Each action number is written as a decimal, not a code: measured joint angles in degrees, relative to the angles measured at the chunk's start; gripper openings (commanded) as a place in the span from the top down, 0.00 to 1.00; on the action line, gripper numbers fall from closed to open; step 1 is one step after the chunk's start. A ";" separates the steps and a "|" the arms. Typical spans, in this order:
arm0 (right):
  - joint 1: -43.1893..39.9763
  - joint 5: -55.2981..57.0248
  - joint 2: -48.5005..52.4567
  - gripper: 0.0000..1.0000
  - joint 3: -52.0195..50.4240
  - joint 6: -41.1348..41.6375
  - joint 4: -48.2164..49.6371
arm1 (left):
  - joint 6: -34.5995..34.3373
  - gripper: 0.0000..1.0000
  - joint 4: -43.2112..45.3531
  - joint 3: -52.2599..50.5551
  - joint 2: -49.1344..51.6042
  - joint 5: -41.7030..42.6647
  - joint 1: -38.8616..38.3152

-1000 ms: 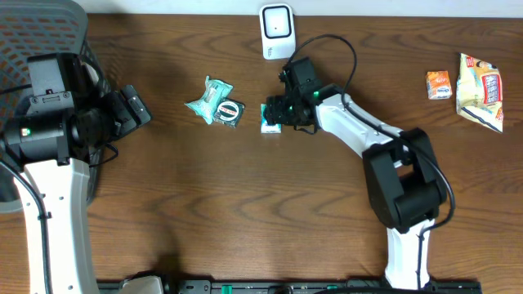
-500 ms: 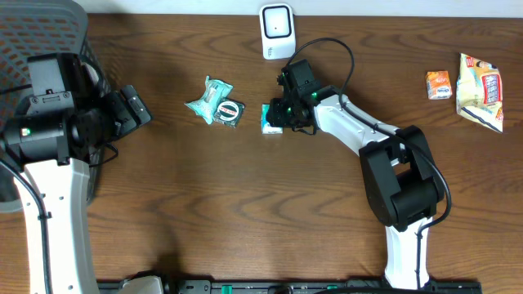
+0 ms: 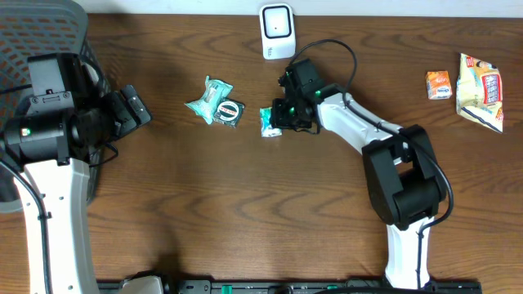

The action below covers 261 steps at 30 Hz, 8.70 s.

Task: Scan the item barcode
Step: 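Close the right gripper on the teal pack and lift it rightward, then raise the held teal pack up to the white scanner, then carry the teal pack to the far right pile and release it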

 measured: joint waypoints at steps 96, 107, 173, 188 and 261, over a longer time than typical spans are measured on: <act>-21.57 -67.32 0.92 0.99 -0.04 -17.59 8.70 | 0.00 0.02 0.00 0.00 0.00 0.00 0.00; -19.82 -67.36 0.92 0.99 -0.04 -17.59 8.70 | 0.00 0.02 0.00 0.00 0.00 0.00 0.00; 1.11 39.39 17.79 0.99 28.98 -79.97 35.41 | 0.00 0.02 -0.02 0.00 0.00 0.00 0.00; 1.16 40.65 17.81 0.99 29.03 -90.53 33.92 | 0.00 0.02 0.00 0.00 0.00 0.00 0.00; -38.34 32.61 4.09 0.77 29.33 -40.26 -19.47 | 0.00 0.02 0.00 0.00 0.00 0.00 0.00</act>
